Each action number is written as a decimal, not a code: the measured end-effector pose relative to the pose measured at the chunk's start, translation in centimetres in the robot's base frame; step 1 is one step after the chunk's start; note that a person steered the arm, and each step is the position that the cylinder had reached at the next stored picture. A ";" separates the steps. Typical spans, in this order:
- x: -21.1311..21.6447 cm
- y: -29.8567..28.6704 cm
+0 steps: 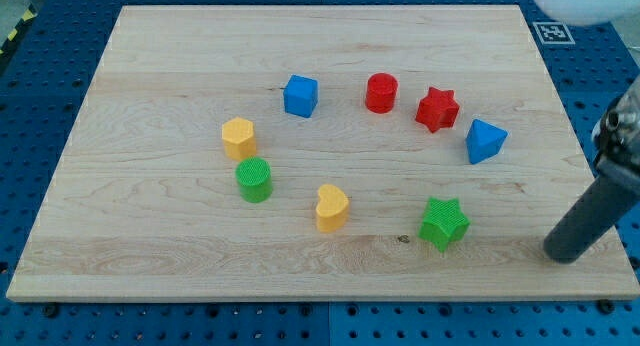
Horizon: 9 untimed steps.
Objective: Push the green star up a bit
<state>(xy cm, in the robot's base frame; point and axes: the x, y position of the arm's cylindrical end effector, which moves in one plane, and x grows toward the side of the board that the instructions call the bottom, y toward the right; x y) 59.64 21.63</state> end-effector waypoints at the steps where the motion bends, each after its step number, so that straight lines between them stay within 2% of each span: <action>1: 0.8 -5.2; 2: 0.8 -9.0; 9: -0.3 -9.2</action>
<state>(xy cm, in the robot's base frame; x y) 59.29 12.44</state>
